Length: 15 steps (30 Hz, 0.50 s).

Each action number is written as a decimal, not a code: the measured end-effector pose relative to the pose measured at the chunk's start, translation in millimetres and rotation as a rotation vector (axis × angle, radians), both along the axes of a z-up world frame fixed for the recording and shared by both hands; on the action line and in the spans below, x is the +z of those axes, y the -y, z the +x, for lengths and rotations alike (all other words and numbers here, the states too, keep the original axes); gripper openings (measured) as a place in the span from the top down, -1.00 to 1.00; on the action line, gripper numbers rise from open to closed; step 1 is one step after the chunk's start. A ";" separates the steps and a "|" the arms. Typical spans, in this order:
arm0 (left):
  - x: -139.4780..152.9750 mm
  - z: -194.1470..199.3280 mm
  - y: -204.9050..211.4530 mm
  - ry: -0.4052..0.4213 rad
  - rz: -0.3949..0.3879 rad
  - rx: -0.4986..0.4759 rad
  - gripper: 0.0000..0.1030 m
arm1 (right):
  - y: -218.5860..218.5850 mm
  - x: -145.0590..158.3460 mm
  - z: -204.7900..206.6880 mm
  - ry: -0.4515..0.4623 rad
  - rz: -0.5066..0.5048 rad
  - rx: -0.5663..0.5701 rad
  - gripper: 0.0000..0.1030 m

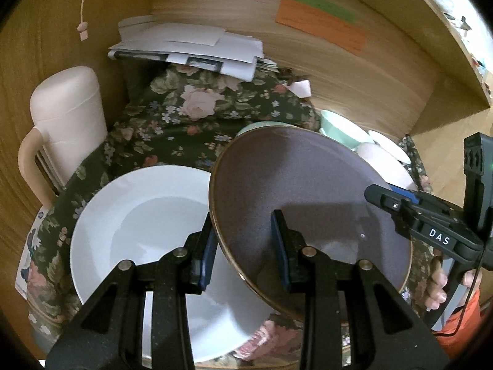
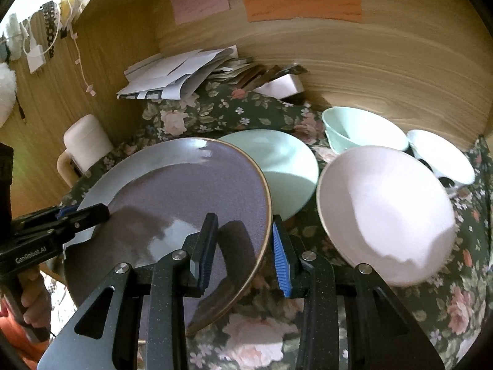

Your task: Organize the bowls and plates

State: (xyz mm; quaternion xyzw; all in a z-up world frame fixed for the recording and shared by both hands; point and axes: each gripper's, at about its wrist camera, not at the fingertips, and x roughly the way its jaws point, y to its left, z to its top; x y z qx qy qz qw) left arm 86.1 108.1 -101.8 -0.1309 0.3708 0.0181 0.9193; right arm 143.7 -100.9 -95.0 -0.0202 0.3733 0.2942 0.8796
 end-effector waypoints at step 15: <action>5.2 -14.9 35.3 0.012 -0.003 -0.048 0.37 | 36.0 -0.1 -26.4 0.005 0.016 -0.046 0.39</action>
